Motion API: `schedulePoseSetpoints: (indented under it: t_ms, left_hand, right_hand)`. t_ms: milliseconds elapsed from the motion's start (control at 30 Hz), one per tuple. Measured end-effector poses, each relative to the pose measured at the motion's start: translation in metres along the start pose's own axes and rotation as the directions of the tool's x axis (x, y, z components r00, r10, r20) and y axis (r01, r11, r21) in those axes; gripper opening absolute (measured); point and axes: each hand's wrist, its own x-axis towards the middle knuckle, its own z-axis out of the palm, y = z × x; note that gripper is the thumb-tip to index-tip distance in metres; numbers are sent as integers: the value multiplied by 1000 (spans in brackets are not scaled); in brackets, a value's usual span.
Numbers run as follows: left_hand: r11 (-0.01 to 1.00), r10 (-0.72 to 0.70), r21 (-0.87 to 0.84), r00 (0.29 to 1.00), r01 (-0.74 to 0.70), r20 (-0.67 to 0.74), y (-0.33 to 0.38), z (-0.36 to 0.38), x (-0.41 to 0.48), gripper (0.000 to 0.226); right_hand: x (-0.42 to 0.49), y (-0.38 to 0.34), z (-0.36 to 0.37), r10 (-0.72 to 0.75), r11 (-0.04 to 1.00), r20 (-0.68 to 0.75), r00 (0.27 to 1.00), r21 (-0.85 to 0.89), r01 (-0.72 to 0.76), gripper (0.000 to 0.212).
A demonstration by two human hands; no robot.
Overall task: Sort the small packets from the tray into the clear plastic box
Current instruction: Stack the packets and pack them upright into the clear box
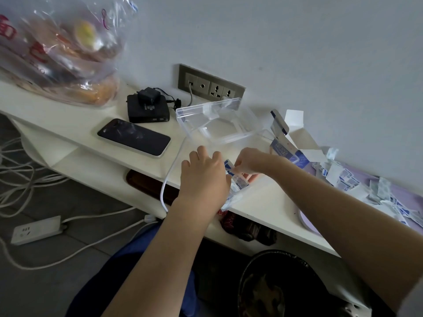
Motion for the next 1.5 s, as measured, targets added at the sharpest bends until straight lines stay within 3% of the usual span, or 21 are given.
schedulePoseSetpoints:
  t_ms: [467, 633, 800, 900, 1000, 1133, 1233, 1400, 1500]
  left_hand:
    - [1000, -25, 0, 1000, 25, 9, 5, 2, 1, 37]
    - [994, -81, 72, 997, 81, -7, 13, 4, -1, 37]
    - [980, -67, 178, 990, 89, -122, 33, 5, -6, 32]
    - [981, 29, 192, 993, -7, -113, 49, 13, -12, 22]
    - [976, 81, 211, 993, -60, -89, 68, 21, -16, 20]
    - [969, 115, 230, 990, -93, -85, 91, 31, -19, 15]
    - [948, 224, 257, 967, -188, -121, 112, 42, -20, 25]
    - [895, 406, 193, 914, -402, 20, 147, 69, -24, 23]
    - [874, 443, 183, 893, -451, 87, 165, 86, -19, 30]
  right_hand:
    - [-7, 2, 4, -51, 999, -45, 998, -17, 50, 40]
    - [-27, 3, -6, -131, 979, -109, 985, -169, 112, 42]
    - [-72, 28, 2, -322, 930, -321, 891, -285, 233, 33]
    - [-89, 57, 7, -488, 853, -321, 812, -374, 364, 28]
    - [-104, 87, 10, -540, 824, -335, 772, -399, 403, 40]
    - [-117, 126, 16, -471, 866, -389, 791, -374, 332, 41]
    - [-116, 164, 24, -382, 906, -409, 829, -345, 247, 39]
    - [-116, 229, 25, -155, 970, -368, 917, -232, 71, 56]
    - [-116, 253, 24, -50, 989, -318, 947, -146, 3, 72]
